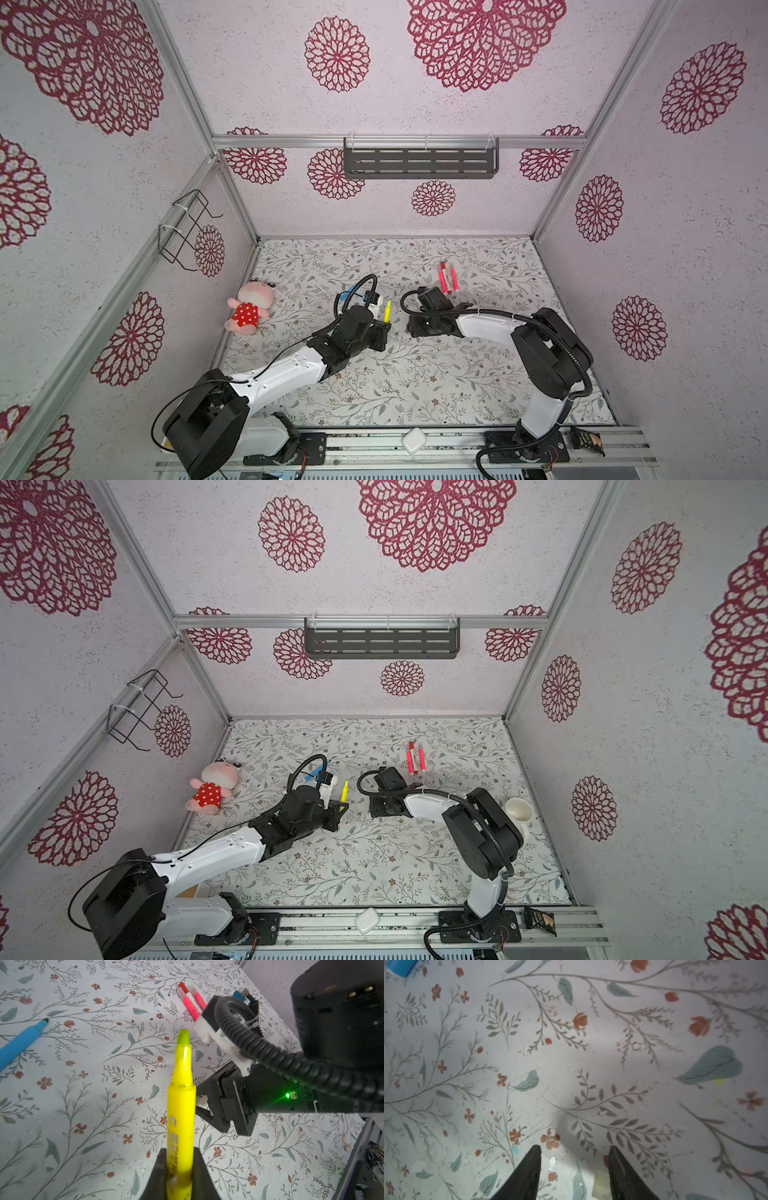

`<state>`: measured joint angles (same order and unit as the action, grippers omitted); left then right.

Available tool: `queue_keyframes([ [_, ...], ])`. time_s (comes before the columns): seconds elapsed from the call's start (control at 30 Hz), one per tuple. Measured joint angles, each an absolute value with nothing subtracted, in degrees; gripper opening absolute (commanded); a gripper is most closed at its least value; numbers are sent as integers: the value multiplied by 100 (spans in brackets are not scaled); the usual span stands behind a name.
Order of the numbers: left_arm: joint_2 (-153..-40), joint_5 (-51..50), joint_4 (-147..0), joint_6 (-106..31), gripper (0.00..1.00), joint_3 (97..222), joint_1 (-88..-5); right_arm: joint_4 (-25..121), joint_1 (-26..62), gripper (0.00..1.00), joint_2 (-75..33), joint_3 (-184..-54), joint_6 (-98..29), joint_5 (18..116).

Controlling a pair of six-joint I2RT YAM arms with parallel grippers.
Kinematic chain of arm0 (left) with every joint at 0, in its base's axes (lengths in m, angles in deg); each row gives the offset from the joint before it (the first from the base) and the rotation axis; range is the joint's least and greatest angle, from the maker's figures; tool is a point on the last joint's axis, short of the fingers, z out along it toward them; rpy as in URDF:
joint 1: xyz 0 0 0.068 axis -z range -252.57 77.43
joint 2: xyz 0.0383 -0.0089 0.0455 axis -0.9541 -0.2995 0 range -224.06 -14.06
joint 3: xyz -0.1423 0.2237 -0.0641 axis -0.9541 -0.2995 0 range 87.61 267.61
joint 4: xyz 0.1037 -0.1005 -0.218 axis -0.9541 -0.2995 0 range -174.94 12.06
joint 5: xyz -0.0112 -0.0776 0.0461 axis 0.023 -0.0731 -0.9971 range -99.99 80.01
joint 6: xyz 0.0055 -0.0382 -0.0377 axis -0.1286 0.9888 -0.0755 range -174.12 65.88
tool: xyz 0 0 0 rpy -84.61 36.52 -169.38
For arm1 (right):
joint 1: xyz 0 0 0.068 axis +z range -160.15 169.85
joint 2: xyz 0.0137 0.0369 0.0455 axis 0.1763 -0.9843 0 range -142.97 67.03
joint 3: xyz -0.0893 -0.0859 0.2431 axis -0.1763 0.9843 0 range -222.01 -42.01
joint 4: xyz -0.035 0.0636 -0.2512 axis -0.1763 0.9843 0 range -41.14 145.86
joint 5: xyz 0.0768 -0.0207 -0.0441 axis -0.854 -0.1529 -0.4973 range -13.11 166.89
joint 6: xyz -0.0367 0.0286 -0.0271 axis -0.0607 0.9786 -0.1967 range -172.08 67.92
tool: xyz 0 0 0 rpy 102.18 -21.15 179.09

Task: Insert the pens into the pen caps
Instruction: 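Close the right gripper on the clear cap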

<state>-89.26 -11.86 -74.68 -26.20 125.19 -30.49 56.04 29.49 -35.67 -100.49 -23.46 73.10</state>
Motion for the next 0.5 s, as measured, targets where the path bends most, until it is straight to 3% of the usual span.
queue_keyframes([
  [0.5,-8801,-1203,-7474,-2620,0,12458,-3079,5670,3265,52,-2876,-9444,-2133,7568],
])
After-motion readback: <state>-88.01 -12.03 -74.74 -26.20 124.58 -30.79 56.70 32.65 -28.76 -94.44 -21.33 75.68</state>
